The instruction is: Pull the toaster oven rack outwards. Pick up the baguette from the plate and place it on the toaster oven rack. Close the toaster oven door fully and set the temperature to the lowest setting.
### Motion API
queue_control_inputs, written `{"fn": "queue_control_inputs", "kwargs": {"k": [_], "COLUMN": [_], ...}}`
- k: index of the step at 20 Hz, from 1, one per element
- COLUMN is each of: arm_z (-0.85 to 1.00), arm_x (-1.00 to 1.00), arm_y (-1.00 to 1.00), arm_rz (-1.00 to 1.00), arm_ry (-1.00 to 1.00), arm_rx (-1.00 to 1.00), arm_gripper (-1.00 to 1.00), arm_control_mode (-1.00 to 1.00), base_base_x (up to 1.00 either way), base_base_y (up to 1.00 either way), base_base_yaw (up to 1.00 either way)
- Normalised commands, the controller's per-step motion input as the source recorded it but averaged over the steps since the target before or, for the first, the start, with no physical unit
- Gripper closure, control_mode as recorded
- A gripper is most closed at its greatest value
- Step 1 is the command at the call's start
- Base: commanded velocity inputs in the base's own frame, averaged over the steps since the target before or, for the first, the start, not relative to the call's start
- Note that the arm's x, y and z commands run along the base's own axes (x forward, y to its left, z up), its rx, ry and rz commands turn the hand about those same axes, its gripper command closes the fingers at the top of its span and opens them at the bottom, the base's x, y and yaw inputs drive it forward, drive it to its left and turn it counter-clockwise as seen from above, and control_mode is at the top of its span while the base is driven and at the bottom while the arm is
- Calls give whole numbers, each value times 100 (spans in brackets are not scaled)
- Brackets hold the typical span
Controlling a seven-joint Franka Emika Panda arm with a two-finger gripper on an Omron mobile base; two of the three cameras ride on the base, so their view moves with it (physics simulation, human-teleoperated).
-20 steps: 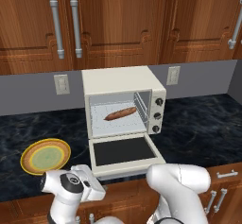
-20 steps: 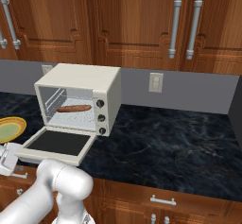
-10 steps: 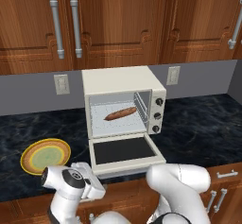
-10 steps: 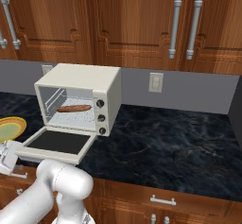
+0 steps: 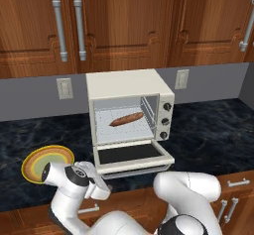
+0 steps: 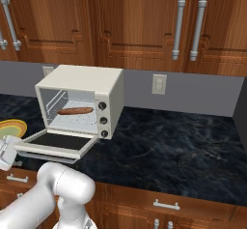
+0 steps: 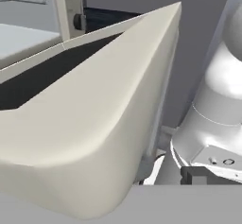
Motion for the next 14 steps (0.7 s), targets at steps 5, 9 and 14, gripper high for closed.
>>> {"fn": "queue_control_inputs", "kwargs": {"k": [5, 9, 14], "arm_z": [51, 53, 43], "arm_x": [23, 34, 37], "arm_y": [-91, -92, -93], "arm_rz": [3, 14, 21], "arm_ry": [0, 0, 0], "arm_rx": [5, 1, 0], "arm_gripper": [-100, -100, -100], "arm_control_mode": [-100, -100, -100], "base_base_x": [0, 0, 0], "base_base_y": [0, 0, 0], "base_base_yaw": [0, 0, 0]}}
